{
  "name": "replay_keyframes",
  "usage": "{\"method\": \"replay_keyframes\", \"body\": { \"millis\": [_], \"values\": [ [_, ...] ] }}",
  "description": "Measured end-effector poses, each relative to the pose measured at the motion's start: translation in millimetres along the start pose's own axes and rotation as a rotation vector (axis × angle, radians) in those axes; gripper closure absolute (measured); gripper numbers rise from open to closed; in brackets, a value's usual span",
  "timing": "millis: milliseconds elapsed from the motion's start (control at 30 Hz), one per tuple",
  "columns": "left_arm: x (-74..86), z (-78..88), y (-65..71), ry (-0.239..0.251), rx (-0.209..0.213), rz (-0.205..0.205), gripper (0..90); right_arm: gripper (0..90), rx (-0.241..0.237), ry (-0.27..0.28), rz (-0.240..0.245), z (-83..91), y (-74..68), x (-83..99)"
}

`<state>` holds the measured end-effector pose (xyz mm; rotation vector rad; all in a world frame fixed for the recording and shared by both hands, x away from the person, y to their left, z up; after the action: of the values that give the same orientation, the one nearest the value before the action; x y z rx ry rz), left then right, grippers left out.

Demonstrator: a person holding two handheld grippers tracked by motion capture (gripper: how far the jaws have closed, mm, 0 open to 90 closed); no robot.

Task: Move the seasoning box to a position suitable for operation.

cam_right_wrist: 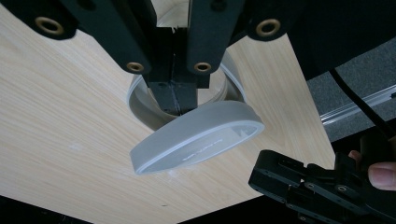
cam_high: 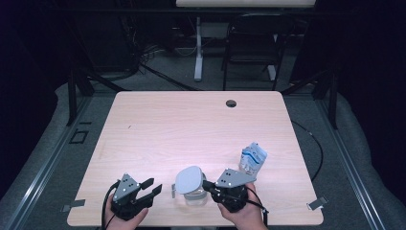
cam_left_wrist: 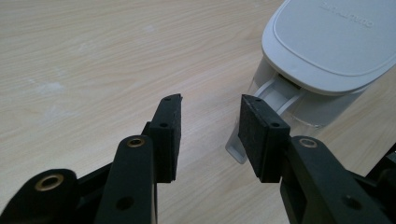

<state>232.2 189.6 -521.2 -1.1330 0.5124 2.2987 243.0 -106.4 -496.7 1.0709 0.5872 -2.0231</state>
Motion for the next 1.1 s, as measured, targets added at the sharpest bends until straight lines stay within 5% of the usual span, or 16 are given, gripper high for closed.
{"method": "replay_keyframes", "body": {
  "millis": [1100],
  "values": [
    [-1.4,6.7,-13.3,0.012,-0.017,0.018,59.0,90.0,-0.021,-0.008,0.004,-9.7,-5.1,-18.4]
  ]
}}
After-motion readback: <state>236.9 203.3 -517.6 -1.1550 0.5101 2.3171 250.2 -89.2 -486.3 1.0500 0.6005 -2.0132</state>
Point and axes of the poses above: each handheld gripper's, and its own axes: z roughly backward along the jaws, x roughly out of its underside, y roughly to its right, the point moved 1 cm from there along -z, roughly forward along the jaws, and after that the axes turned 3 degrees about -y, right-handed, at the moved point
